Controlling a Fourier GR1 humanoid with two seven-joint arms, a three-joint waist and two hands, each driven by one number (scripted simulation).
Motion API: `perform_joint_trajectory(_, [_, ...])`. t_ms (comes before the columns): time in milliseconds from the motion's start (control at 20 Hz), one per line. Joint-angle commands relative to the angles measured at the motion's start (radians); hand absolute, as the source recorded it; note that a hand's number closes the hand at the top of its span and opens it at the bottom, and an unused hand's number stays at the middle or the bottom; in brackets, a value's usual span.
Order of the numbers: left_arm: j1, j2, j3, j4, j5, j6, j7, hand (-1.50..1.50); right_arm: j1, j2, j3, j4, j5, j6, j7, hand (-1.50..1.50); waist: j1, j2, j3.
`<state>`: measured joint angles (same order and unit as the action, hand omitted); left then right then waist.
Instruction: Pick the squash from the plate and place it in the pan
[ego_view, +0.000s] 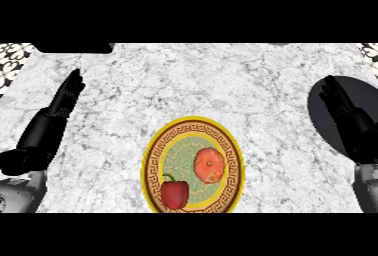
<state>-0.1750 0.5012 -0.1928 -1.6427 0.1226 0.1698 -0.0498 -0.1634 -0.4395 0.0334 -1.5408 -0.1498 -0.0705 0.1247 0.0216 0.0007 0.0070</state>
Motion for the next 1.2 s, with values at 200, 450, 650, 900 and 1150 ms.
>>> perform_joint_trajectory(200, [-0.004,-0.106,0.024,0.039,0.101,0.037,0.103,0.00,-0.251,0.183,0.189,-0.093,-0.211,0.281,-0.085,1.50,0.088,0.015,-0.003])
perform_joint_trajectory(450, [0.009,-0.150,0.074,0.074,0.171,0.082,0.206,0.00,-0.195,0.049,0.223,-0.076,0.069,0.326,-0.381,1.50,-0.008,0.003,-0.004])
perform_joint_trajectory(650, [0.004,-0.143,0.109,0.129,0.180,0.056,0.190,0.00,-0.145,-0.111,0.149,0.017,0.101,0.450,-0.506,-1.50,-0.023,0.004,-0.006])
perform_joint_trajectory(900, [-0.011,-0.146,0.102,0.052,0.180,0.070,0.268,0.00,-0.248,-0.177,0.175,0.056,0.253,0.482,-0.610,-1.50,-0.012,0.000,-0.006])
perform_joint_trajectory(1150, [-0.002,-0.182,0.098,0.082,0.151,0.070,0.230,0.00,-0.438,-0.102,0.236,0.007,0.294,0.519,-0.406,-1.50,-0.012,-0.001,-0.008])
